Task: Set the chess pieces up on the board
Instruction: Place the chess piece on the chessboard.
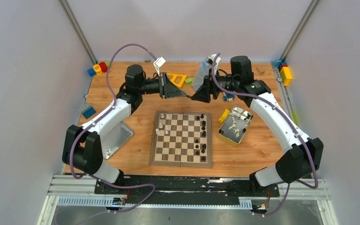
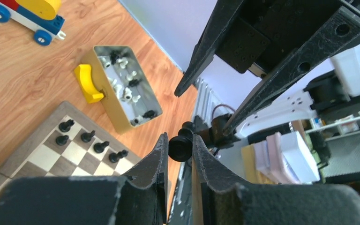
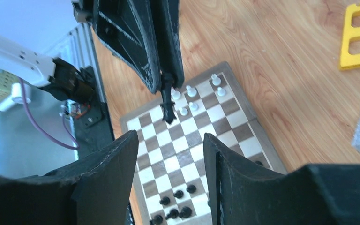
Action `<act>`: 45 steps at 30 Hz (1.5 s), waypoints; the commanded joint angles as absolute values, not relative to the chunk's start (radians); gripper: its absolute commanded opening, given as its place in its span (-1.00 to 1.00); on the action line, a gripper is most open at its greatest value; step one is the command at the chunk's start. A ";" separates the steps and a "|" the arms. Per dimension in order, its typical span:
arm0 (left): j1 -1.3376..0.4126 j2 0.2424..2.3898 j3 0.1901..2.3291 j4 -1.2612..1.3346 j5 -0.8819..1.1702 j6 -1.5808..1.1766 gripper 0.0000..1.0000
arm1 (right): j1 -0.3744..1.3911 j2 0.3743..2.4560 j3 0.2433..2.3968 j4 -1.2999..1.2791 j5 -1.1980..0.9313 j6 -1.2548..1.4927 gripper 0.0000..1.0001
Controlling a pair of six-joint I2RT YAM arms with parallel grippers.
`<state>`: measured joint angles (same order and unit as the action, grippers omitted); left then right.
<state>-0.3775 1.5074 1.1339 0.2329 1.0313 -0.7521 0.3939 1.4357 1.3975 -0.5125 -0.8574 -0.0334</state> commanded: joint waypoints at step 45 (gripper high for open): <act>-0.400 1.454 0.957 0.709 0.865 -1.061 -0.97 | 0.377 1.546 1.434 -0.213 -1.118 0.304 -0.89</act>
